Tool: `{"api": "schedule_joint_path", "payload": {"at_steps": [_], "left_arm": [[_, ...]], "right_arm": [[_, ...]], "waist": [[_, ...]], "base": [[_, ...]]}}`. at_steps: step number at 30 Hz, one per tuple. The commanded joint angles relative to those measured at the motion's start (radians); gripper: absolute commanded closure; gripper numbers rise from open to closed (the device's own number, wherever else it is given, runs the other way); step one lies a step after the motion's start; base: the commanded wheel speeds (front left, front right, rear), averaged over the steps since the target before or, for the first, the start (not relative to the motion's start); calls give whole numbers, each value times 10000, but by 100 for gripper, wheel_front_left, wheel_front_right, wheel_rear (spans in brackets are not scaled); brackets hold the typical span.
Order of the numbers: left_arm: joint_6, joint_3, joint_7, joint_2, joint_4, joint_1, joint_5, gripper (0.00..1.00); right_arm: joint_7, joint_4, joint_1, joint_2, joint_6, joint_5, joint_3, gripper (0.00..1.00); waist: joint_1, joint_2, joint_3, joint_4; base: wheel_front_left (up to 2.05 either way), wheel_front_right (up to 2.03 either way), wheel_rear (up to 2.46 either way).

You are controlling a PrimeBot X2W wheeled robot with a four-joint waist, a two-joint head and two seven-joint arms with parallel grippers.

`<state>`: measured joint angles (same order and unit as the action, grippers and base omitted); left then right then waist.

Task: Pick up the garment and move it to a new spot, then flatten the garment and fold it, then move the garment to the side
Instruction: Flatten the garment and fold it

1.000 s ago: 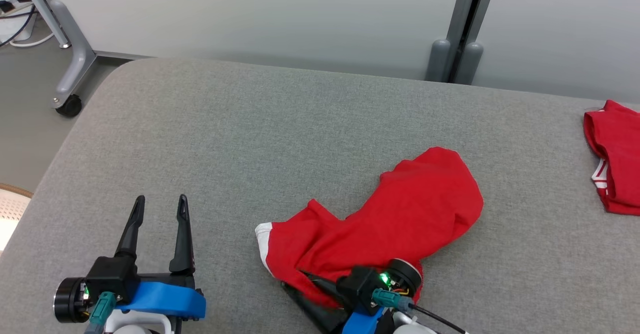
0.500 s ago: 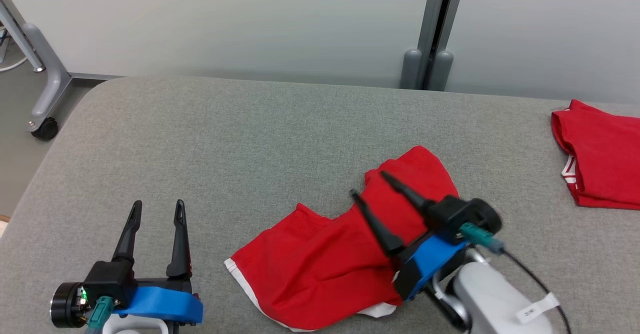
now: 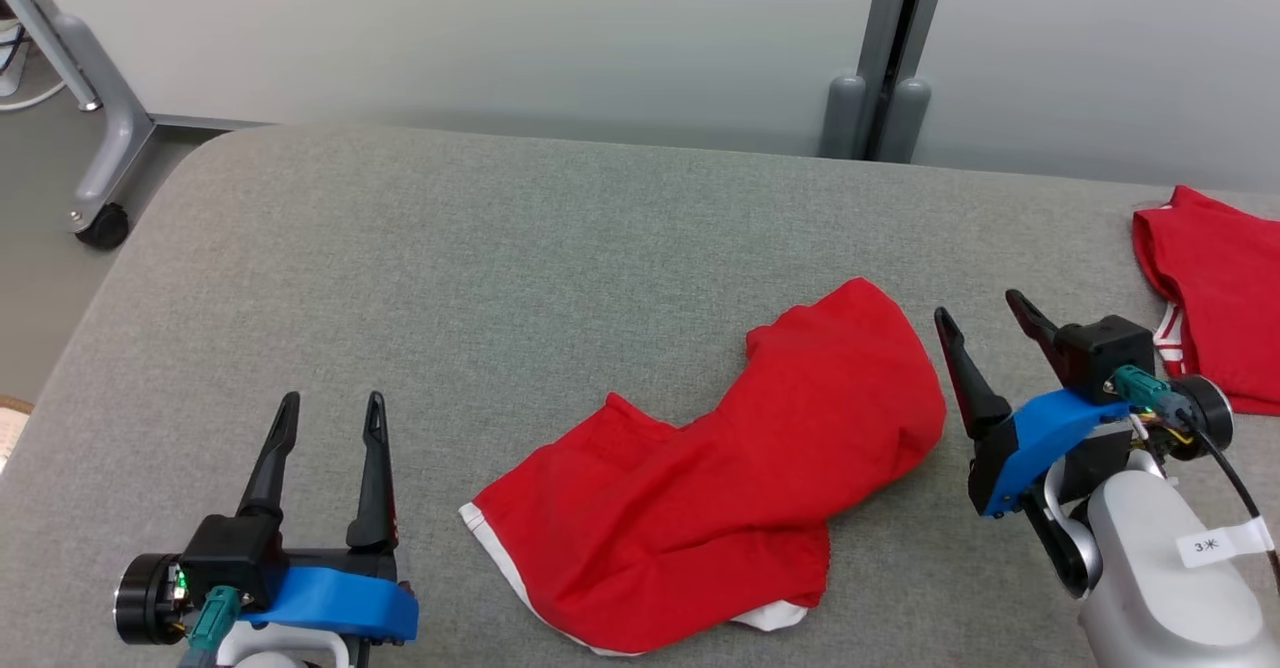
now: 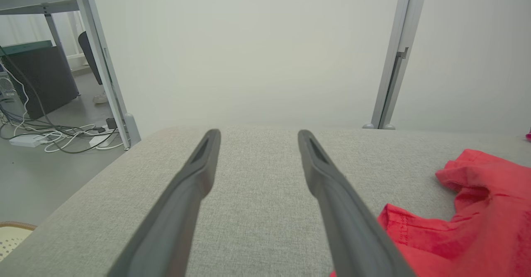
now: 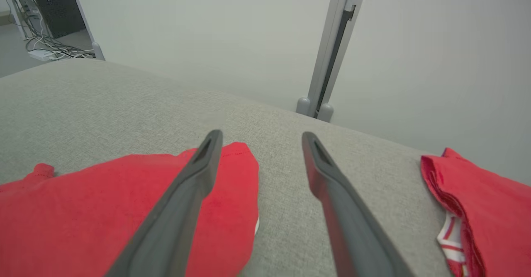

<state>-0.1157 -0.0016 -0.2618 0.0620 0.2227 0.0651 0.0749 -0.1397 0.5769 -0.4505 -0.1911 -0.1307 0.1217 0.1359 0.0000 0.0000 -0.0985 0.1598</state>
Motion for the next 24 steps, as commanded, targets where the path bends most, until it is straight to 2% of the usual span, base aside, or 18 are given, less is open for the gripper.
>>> {"api": "schedule_joint_path", "payload": {"at_steps": [1, 12, 19, 20, 22, 24], "left_arm": [[-54, 11, -41, 6, 2, 156, -1, 0], [-53, -45, -41, -67, 104, 343, 108, 0], [36, -63, -42, -100, 148, 263, 162, 0], [46, -60, -42, -102, 151, 250, 174, 0], [53, -46, -42, -105, 158, 239, 194, 0], [51, -34, -42, -103, 154, 247, 209, 0]], "right_arm": [[160, 297, -151, 20, -1, -60, -87, 0], [1165, 2844, -652, 294, -1, 15, 107, 0], [1521, 3887, -782, 478, -1, 252, 400, 0], [1572, 3987, -829, 487, -1, 305, 448, 38], [1458, 4049, -902, 534, -1, 505, 536, 98], [1215, 3987, -1039, 454, 1, 732, 547, 100]], "waist": [[0, 0, -96, 119], [0, 0, -398, 568], [0, 0, -334, 584], [0, 0, -325, 568], [0, 0, -309, 516], [0, 0, -304, 460]], "base": [[0, 0, 0], [0, 0, 0], [0, 0, 0], [0, 0, 0], [0, 0, 0], [0, 0, 0]]}}
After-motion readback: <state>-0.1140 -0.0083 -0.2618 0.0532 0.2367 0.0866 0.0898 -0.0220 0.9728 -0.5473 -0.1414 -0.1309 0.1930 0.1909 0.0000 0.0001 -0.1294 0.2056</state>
